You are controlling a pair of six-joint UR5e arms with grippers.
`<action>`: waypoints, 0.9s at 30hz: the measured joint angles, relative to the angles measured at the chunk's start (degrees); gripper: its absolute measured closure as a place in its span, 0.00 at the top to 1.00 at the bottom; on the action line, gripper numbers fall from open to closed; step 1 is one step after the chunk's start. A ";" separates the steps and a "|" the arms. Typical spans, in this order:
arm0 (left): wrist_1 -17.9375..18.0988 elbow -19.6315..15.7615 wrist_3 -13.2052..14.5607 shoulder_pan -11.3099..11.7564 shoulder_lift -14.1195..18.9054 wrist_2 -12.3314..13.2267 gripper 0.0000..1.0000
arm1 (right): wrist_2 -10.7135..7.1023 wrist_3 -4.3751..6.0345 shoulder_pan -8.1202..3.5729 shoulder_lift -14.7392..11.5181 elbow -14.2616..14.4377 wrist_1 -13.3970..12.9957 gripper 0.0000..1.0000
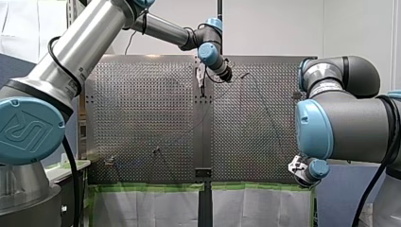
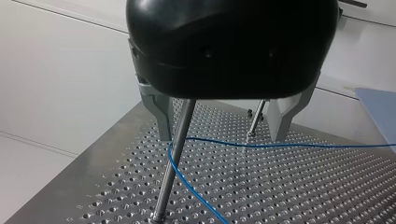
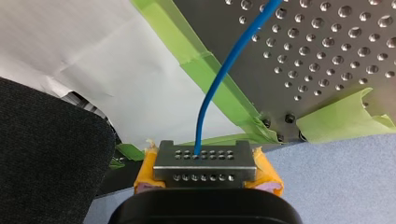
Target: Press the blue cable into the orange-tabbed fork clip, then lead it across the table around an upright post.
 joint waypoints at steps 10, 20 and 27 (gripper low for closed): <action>1.52 -2.94 -0.20 -1.41 2.14 -1.98 1.00 | -0.04 0.00 -0.22 -0.02 0.00 0.08 0.03; 7.39 -8.85 -5.72 -0.77 8.01 -2.69 1.00 | -0.10 -1.59 -0.19 -0.03 -0.03 0.28 0.03; 11.26 -12.72 -9.59 -0.27 11.88 -1.02 1.00 | -0.27 -1.92 -0.09 -0.02 -0.08 0.68 0.03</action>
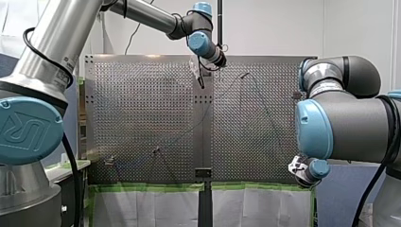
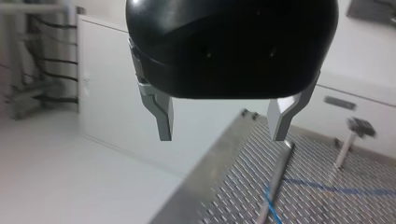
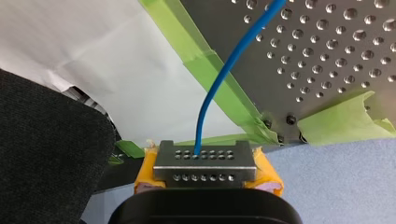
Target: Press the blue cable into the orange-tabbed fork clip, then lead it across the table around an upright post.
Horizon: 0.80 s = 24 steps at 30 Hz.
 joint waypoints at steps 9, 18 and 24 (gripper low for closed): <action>4.73 -4.76 -4.74 0.06 4.74 1.14 1.00 | -0.32 -0.10 0.11 0.01 -0.01 0.03 0.03; 9.65 -9.68 -6.45 0.05 9.67 1.02 1.00 | -0.46 -0.10 0.16 -0.01 -0.01 0.04 0.03; 13.30 -13.33 -6.38 0.07 13.05 -0.38 1.00 | -0.41 -0.10 0.17 -0.02 -0.01 0.06 0.03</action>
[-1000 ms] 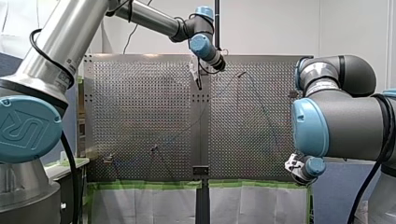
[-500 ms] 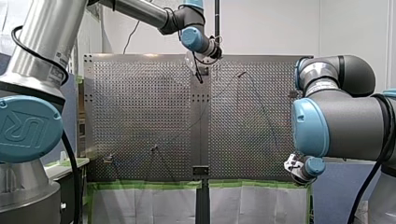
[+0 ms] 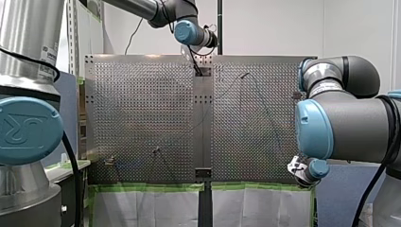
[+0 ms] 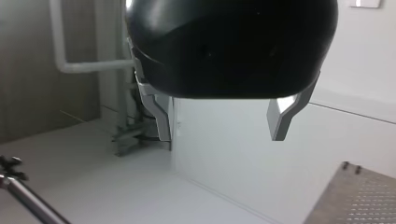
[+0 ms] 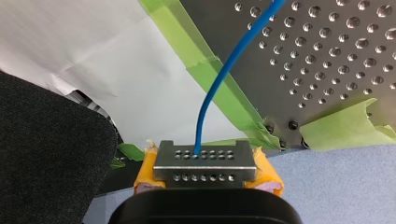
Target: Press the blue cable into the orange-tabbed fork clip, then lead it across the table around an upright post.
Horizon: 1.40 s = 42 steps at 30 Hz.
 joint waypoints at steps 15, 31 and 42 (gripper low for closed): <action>8.80 -8.80 3.62 0.01 0.94 -0.67 1.00 | -0.04 0.00 0.03 0.02 0.00 0.04 0.03; 17.70 -17.69 9.84 -0.03 0.95 -0.60 1.00 | -0.06 0.00 0.12 0.01 0.00 0.05 0.03; 23.96 -23.96 10.18 -0.04 0.95 -0.59 1.00 | -0.06 0.00 0.14 0.02 -0.16 0.06 0.03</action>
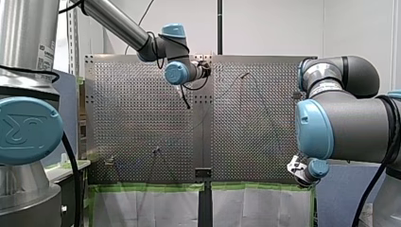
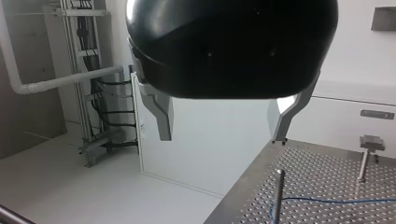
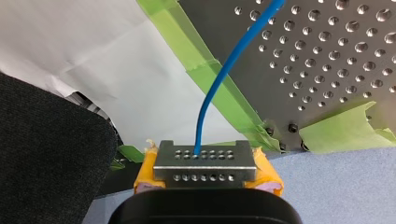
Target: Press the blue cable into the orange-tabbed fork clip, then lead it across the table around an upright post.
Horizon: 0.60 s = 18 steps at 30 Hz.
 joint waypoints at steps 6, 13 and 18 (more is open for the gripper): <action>3.13 -3.14 0.03 0.01 0.01 0.00 1.00 | 0.06 0.00 0.00 0.01 -0.02 0.00 0.03; 7.10 -7.11 0.03 0.03 0.01 0.00 1.00 | 0.04 0.01 0.01 0.00 -0.02 0.03 0.03; 9.90 -9.90 0.04 0.00 0.01 0.00 1.00 | 0.02 0.00 0.05 0.00 -0.02 0.07 0.03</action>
